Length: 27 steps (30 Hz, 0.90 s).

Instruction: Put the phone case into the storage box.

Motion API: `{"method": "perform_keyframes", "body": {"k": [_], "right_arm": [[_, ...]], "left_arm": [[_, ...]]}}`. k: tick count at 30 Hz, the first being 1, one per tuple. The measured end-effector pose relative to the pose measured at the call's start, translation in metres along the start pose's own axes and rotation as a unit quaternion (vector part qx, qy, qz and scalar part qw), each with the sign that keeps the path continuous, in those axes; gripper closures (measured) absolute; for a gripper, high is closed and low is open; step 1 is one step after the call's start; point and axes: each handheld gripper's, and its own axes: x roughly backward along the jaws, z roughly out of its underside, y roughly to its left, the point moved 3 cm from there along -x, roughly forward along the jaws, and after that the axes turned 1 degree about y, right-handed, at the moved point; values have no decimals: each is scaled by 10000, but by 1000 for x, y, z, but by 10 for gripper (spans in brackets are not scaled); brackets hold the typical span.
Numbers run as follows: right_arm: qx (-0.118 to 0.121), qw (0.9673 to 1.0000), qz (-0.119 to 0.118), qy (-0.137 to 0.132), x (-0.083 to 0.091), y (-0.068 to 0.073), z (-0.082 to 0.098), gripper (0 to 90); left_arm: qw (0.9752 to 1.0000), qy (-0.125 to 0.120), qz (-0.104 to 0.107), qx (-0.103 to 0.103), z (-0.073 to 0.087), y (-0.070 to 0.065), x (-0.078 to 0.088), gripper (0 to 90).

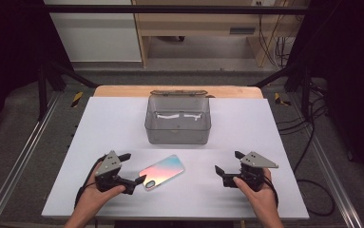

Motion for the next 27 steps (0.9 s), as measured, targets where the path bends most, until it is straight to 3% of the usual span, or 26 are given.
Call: {"method": "perform_keyframes", "body": {"k": [1,2,3,9,18,23,27], "right_arm": [[-16,10000,-42,8,0,0,1,73],[0,10000,-56,32,-1,0,1,73],[25,10000,-35,31,0,0,1,73],[-25,10000,-31,-20,2,-2,1,54],[-42,10000,-38,78,-1,-3,5,57],[-36,9999,-52,104,-1,-3,6,57],[-39,9999,-60,125,-2,-3,6,57]], "left_arm": [[10000,0,0,0,0,0,0,36],[9997,217,94,-17,1,-4,-8,37],[9995,286,146,-34,1,-5,-11,38],[9984,512,227,-60,-1,-9,-20,37],[9938,1050,323,-198,-1,-15,-33,38],[9912,1255,349,-228,4,-14,-42,42],[9908,1291,362,-192,6,-13,-45,44]]}}
